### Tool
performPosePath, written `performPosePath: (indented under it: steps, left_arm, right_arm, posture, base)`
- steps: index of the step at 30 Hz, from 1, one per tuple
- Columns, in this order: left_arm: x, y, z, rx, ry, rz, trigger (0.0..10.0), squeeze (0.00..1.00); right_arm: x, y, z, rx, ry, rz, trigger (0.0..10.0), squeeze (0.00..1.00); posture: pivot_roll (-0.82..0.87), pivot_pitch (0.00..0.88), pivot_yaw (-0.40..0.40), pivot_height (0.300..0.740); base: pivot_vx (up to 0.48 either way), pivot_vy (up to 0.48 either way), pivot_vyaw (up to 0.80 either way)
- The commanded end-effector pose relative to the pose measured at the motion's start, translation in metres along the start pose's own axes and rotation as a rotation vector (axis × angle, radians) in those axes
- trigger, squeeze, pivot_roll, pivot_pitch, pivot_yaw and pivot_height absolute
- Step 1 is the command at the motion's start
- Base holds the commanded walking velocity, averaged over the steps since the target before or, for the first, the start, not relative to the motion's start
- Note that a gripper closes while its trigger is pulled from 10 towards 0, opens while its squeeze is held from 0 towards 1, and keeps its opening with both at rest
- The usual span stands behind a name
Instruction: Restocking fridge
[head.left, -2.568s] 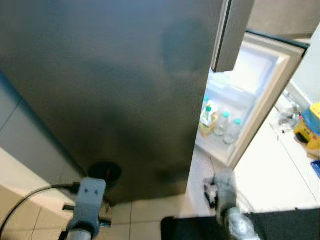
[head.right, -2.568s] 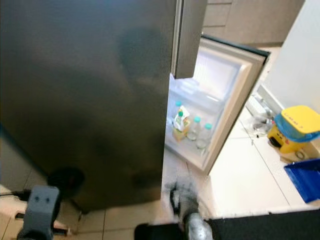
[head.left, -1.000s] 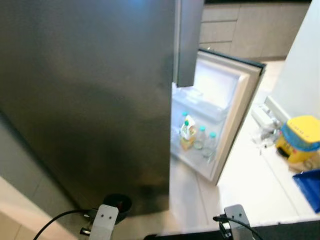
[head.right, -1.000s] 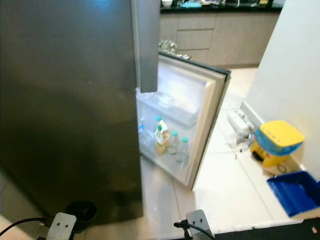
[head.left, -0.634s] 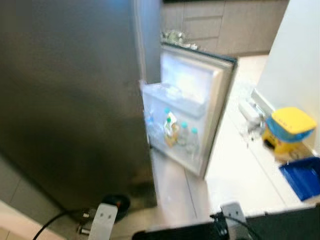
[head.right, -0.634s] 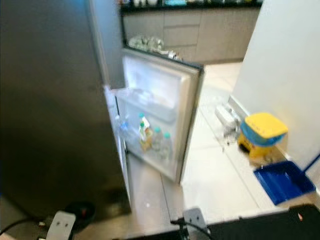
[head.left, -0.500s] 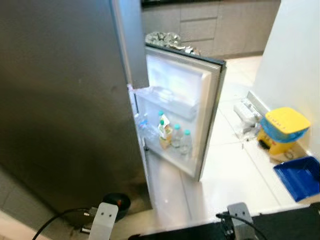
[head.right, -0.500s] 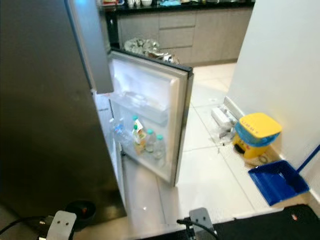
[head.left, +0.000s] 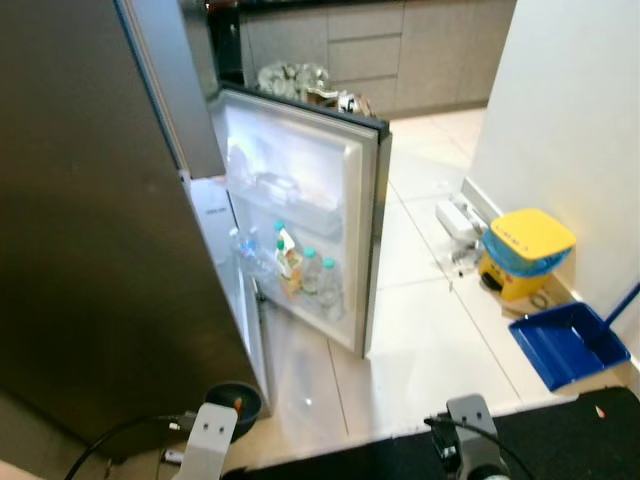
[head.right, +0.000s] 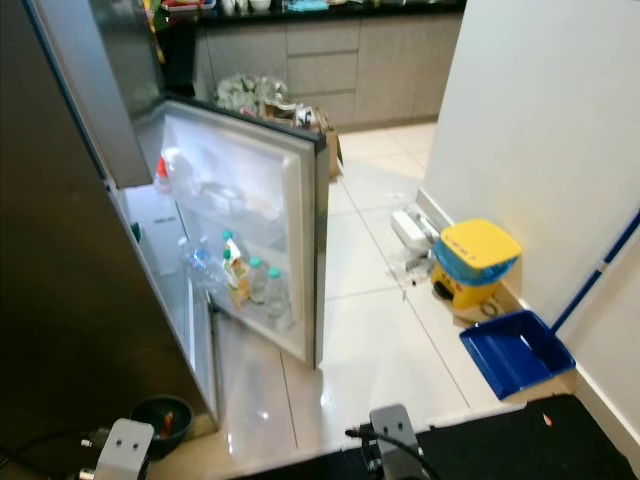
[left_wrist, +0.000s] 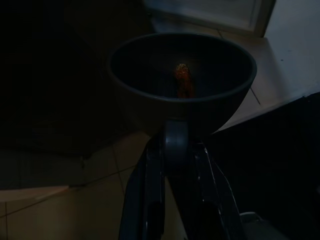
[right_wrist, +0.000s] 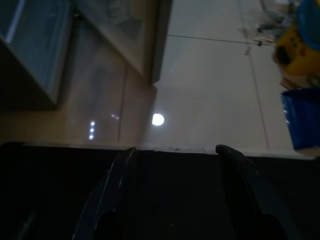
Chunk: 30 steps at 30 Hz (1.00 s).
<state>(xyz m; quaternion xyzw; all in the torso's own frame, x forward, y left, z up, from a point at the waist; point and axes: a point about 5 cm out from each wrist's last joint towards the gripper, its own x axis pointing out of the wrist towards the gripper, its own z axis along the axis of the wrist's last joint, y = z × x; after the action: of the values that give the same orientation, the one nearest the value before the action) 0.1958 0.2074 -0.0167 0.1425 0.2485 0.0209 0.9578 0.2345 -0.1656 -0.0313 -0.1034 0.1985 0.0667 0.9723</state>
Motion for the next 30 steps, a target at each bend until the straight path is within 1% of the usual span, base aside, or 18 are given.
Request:
performPosePath:
  steps: [1,24,28,30]
  left_arm:
    - [-0.0015,0.0024,-0.0055,0.015,0.019,0.007,10.0,0.00]
    - [-0.0020,0.0034,-0.0050,0.023,0.012,0.011,10.0,0.00]
    - [-0.0029,0.0042,-0.0053,0.018,0.013,0.019,10.0,0.00]
    - [-0.0035,0.0053,-0.0080,0.014,0.020,0.024,10.0,0.00]
  right_arm:
    - [-0.0008,0.0045,-0.0006,0.011,-0.002,0.010,10.0,0.00]
    - [-0.0019,0.0033,-0.0036,0.004,0.014,0.009,10.0,0.00]
    - [-0.0022,0.0044,-0.0042,0.007,0.016,0.020,10.0,0.00]
    - [-0.0023,0.0089,-0.0035,-0.001,0.011,0.056,10.0,0.00]
  posture:
    - [-0.04,0.114,0.029,0.740]
    - [-0.04,0.113,0.032,0.740]
    - [-0.04,0.114,0.033,0.740]
    - [-0.04,0.114,0.033,0.740]
  base:
    - [0.439,0.000,0.00]
    - [0.409,0.000,0.00]
    - [0.222,0.000,0.00]
    - [0.000,0.000,0.00]
